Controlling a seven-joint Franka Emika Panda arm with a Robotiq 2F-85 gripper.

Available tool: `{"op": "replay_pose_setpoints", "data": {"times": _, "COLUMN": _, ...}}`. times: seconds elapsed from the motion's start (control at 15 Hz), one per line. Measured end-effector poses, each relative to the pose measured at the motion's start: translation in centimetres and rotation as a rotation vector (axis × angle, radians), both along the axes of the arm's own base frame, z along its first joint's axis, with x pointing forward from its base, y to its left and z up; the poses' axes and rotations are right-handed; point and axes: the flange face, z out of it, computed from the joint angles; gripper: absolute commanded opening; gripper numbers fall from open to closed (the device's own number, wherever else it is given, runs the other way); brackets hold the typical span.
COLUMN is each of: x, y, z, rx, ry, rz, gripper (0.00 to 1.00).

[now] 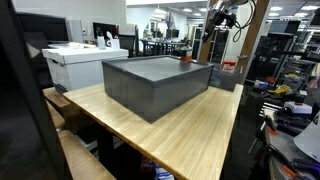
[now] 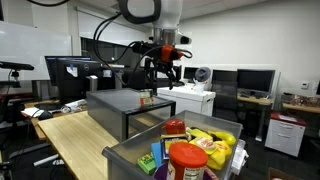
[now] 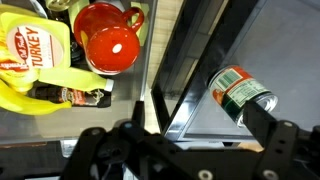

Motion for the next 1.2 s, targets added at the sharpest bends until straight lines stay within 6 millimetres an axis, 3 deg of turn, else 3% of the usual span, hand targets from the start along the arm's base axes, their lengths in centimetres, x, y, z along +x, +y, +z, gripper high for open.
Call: {"op": "replay_pose_setpoints", "data": {"times": 1.2, "x": -0.24, "y": -0.75, "z": -0.28, "rx": -0.017, "ry": 0.022, "rz": -0.027, "gripper": 1.00}}
